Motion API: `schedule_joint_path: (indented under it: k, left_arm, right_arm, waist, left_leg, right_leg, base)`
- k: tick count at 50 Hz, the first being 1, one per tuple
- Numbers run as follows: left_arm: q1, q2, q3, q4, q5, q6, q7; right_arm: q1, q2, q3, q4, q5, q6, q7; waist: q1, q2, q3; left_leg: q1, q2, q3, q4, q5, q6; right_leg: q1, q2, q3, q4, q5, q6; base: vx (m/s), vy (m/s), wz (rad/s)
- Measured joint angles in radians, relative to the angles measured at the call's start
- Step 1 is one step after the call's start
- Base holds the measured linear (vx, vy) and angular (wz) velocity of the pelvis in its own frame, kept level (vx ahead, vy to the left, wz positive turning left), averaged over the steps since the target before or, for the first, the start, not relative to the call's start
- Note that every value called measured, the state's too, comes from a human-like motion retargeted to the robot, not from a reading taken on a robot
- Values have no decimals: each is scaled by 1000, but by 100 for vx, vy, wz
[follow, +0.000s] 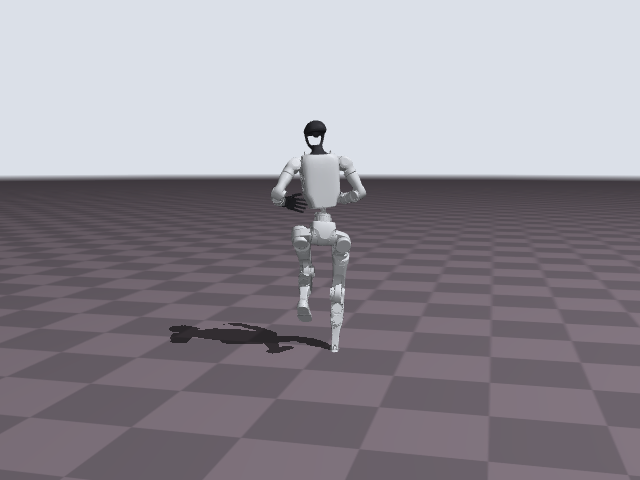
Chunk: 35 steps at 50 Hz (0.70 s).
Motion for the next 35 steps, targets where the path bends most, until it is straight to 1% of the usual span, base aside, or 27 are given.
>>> schedule_joint_path:
  k: [2,7,10,15,17,18,23,33,35]
  left_arm:
    - [-2,-8,8,12,-12,-4,2]
    - [-31,-72,-7,72,-22,-11,13]
    - [-55,-116,-17,118,-8,-13,4]
    - [-92,-178,-30,185,42,-13,-13]
    - [-94,-198,-37,201,59,-8,-22]
    - [-106,-208,-38,216,68,-5,-28]
    - [-111,-246,-55,255,101,12,-46]
    - [-133,-282,-91,329,128,35,-78]
    - [-99,-310,-117,338,145,34,-79]
  right_arm:
    - [-4,8,9,14,7,6,2]
    - [-5,36,46,65,18,9,16]
    - [-4,47,65,97,20,5,36]
    - [-3,56,88,139,13,7,87]
    - [6,58,97,152,4,10,100]
    - [0,58,100,160,2,11,107]
    - [11,62,118,189,-17,18,128]
    - [14,65,138,237,-28,27,138]
    - [52,81,155,249,-40,25,133]
  waist:
    - [5,-16,-15]
    - [29,-10,-29]
    - [28,-6,-40]
    - [4,-6,-69]
    - [-2,3,-84]
    - [-8,2,-88]
    - [-21,20,-121]
    - [-38,44,-166]
    - [-40,59,-199]
  left_leg:
    - [12,13,-12,-132,-26,22]
    - [126,61,-64,-555,-130,66]
    - [207,80,-87,-842,-167,80]
    - [311,99,-97,-1163,-138,85]
    - [330,113,-94,-1206,-131,83]
    - [358,115,-92,-1259,-111,83]
    - [399,139,-80,-1330,-84,75]
    - [494,169,-49,-1515,-6,64]
    - [450,176,-40,-1462,-12,62]
  right_leg:
    - [4,1,-7,-42,17,13]
    - [12,18,-34,-49,12,30]
    - [19,15,-50,-60,4,31]
    - [24,5,-58,-92,12,34]
    - [17,9,-56,-88,11,35]
    - [32,11,-52,-123,27,35]
    - [29,26,-33,-142,40,39]
    - [73,47,-5,-276,119,58]
    - [29,43,-3,-225,119,62]
  base:
    - [9,0,-8]
    - [12,0,-21]
    - [13,1,-15]
    - [11,2,-14]
    - [10,3,-26]
    - [10,3,-30]
    - [8,4,-37]
    - [7,3,-34]
    - [0,3,-27]
